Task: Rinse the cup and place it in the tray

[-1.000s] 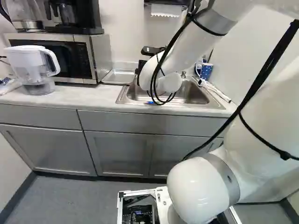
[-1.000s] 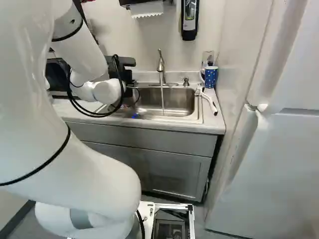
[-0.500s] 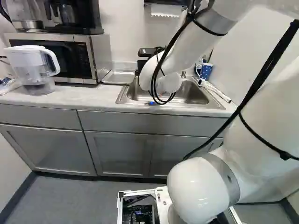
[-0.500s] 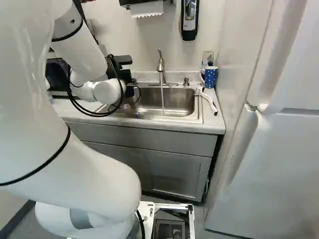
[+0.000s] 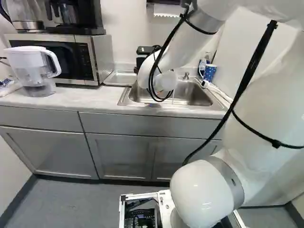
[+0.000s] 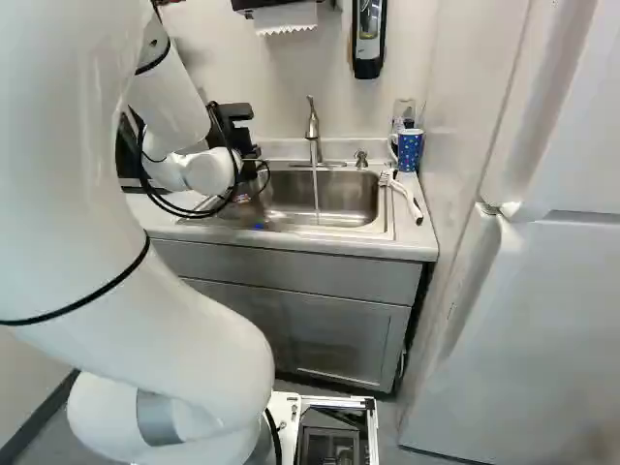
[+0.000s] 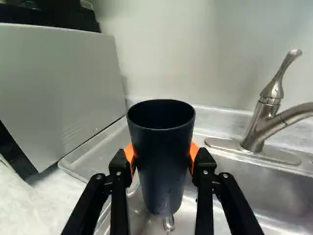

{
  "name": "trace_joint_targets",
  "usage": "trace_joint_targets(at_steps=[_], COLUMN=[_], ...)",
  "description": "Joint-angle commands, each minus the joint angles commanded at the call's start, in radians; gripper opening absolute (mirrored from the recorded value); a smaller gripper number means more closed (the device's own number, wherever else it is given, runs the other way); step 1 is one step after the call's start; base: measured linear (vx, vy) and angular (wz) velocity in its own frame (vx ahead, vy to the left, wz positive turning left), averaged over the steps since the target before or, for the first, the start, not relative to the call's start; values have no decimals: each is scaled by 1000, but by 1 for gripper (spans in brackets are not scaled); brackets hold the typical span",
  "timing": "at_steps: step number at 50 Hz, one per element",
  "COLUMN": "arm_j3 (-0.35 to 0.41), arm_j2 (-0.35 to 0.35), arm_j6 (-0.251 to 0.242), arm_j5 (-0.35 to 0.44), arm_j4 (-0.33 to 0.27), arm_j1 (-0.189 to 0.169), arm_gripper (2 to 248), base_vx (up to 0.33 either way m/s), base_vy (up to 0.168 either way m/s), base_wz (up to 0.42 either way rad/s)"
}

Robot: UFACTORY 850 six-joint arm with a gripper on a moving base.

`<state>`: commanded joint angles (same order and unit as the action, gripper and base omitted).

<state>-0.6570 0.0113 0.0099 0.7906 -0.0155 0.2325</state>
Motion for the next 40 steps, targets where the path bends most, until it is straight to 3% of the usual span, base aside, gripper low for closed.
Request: trace_joint_targets(at_steps=[40], arm_j3=[-194], arm_j2=[-185], arm_j6=[0], arm_j5=[29], arm_j4=[0], arm_j1=[75], arm_gripper=[124], base_vx=[0], base_vy=[0], base_wz=[0])
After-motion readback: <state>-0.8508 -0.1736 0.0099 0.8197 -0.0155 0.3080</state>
